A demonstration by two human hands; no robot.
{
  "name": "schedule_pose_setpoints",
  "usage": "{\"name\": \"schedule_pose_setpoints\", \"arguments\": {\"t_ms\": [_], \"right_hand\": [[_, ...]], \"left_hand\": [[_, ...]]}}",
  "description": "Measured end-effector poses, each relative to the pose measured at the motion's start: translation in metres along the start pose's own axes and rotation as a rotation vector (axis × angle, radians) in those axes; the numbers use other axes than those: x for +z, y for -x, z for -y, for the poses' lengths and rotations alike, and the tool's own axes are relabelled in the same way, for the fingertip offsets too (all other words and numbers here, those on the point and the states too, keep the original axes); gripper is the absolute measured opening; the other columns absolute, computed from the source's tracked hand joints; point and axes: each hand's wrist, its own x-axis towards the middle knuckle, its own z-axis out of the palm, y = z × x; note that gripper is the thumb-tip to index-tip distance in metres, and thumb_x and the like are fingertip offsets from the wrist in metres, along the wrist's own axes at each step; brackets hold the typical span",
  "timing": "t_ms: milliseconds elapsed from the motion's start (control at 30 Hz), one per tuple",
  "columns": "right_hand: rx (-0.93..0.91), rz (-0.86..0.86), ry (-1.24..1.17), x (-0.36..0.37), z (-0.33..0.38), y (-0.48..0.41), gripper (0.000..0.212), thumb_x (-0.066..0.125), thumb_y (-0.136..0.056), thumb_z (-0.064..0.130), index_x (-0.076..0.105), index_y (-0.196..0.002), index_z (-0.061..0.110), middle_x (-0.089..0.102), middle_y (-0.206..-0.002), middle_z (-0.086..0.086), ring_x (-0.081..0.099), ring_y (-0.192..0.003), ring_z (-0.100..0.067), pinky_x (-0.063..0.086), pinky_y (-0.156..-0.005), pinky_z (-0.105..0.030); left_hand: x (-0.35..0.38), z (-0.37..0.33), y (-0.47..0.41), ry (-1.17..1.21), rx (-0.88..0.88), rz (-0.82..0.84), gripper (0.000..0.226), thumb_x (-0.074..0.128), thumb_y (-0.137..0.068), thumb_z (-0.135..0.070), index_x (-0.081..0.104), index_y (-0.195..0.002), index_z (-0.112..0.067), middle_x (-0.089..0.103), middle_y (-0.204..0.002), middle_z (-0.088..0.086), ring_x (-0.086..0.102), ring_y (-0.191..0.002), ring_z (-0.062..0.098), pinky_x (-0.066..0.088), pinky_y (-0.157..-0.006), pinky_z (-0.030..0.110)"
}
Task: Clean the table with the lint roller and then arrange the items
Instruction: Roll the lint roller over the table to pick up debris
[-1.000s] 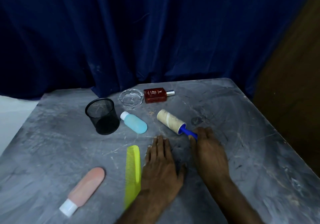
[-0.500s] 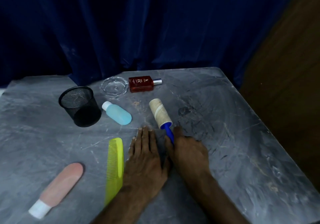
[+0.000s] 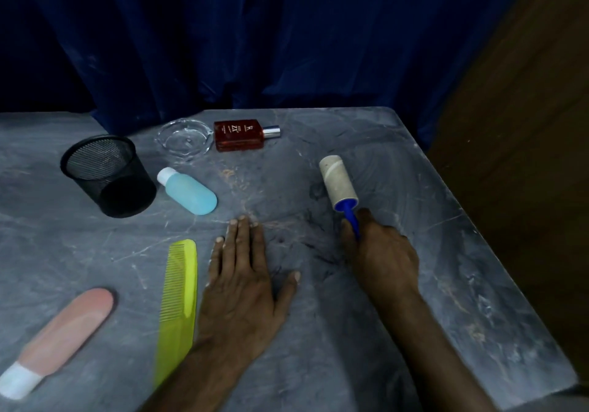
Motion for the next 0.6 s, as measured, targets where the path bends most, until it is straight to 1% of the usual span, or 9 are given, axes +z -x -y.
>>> {"name": "schedule_pose_setpoints", "arguments": {"t_ms": [67,133,167,267,333,367,433,500,600], "right_hand": [[0.028,-0.013,0.014,-0.003,-0.013,-0.005,0.045,0.035,-0.105,0.053,0.053,-0.132,0.021,0.067,-0.089,0.000,0.061,-0.074,-0.021,0.038,-0.063,-0.030],[0.063,-0.018,0.018,-0.008,-0.025,-0.008,0.045,0.036,-0.105,0.053,0.054,-0.131,0.021,0.059,-0.084,0.003,0.050,-0.069,-0.016,0.033,-0.059,-0.029],[0.076,-0.012,0.012,-0.010,-0.030,-0.009,0.045,0.036,-0.105,0.053,0.054,-0.131,0.021,0.056,-0.083,0.004,0.050,-0.069,-0.015,0.034,-0.058,-0.028],[0.115,0.034,-0.033,-0.016,-0.046,-0.012,0.045,0.039,-0.104,0.054,0.053,-0.132,0.021,0.053,-0.085,0.005,0.052,-0.072,-0.013,0.040,-0.063,-0.030],[0.135,0.050,-0.052,-0.022,-0.055,-0.013,0.043,0.040,-0.104,0.053,0.052,-0.131,0.021,0.054,-0.086,0.004,0.052,-0.070,-0.012,0.041,-0.061,-0.029],[0.144,0.055,-0.049,-0.025,-0.059,-0.013,0.044,0.040,-0.104,0.053,0.052,-0.131,0.021,0.058,-0.088,0.002,0.057,-0.073,-0.014,0.047,-0.063,-0.032],[0.168,0.063,-0.046,-0.031,-0.067,-0.013,0.044,0.040,-0.104,0.053,0.051,-0.132,0.021,0.065,-0.096,-0.005,0.064,-0.083,-0.022,0.057,-0.075,-0.044],[0.189,0.077,-0.063,-0.036,-0.074,-0.012,0.043,0.041,-0.104,0.052,0.051,-0.131,0.021,0.066,-0.100,-0.006,0.065,-0.088,-0.023,0.058,-0.081,-0.048],[0.204,0.093,-0.071,-0.040,-0.083,-0.012,0.041,0.041,-0.105,0.050,0.051,-0.131,0.020,0.065,-0.100,-0.006,0.065,-0.090,-0.024,0.057,-0.084,-0.049]], "left_hand": [[0.000,0.000,0.000,-0.006,-0.001,-0.002,0.104,0.008,-0.095,-0.078,0.012,-0.170,-0.006,0.009,-0.180,0.016,0.005,-0.168,0.031,0.008,-0.136,0.050],[0.000,0.000,0.000,-0.014,0.000,-0.008,0.104,0.009,-0.095,-0.078,0.015,-0.169,-0.005,0.013,-0.179,0.017,0.009,-0.167,0.032,0.011,-0.136,0.051],[0.000,0.001,0.000,-0.017,0.002,-0.011,0.104,0.010,-0.095,-0.078,0.017,-0.169,-0.004,0.014,-0.179,0.017,0.011,-0.167,0.032,0.012,-0.136,0.051],[0.002,0.002,0.000,-0.027,0.010,-0.019,0.103,0.016,-0.097,-0.076,0.021,-0.168,-0.002,0.019,-0.177,0.019,0.017,-0.166,0.034,0.016,-0.134,0.053],[0.003,0.002,0.000,-0.036,0.009,-0.025,0.102,0.020,-0.097,-0.075,0.026,-0.167,-0.001,0.024,-0.176,0.020,0.022,-0.164,0.037,0.019,-0.133,0.054],[0.003,0.002,0.000,-0.039,0.010,-0.031,0.102,0.021,-0.096,-0.074,0.027,-0.166,-0.001,0.025,-0.175,0.021,0.025,-0.163,0.037,0.021,-0.132,0.054],[0.004,0.002,0.000,-0.049,0.016,-0.036,0.101,0.023,-0.097,-0.073,0.028,-0.166,0.000,0.027,-0.174,0.021,0.027,-0.162,0.038,0.023,-0.131,0.055],[0.004,0.003,0.000,-0.054,0.021,-0.038,0.101,0.022,-0.097,-0.073,0.028,-0.166,-0.001,0.027,-0.175,0.021,0.026,-0.162,0.038,0.023,-0.131,0.055],[0.003,0.003,0.000,-0.067,0.012,-0.016,0.103,0.016,-0.096,-0.076,0.020,-0.169,-0.004,0.019,-0.177,0.018,0.018,-0.165,0.034,0.017,-0.133,0.052]]}}
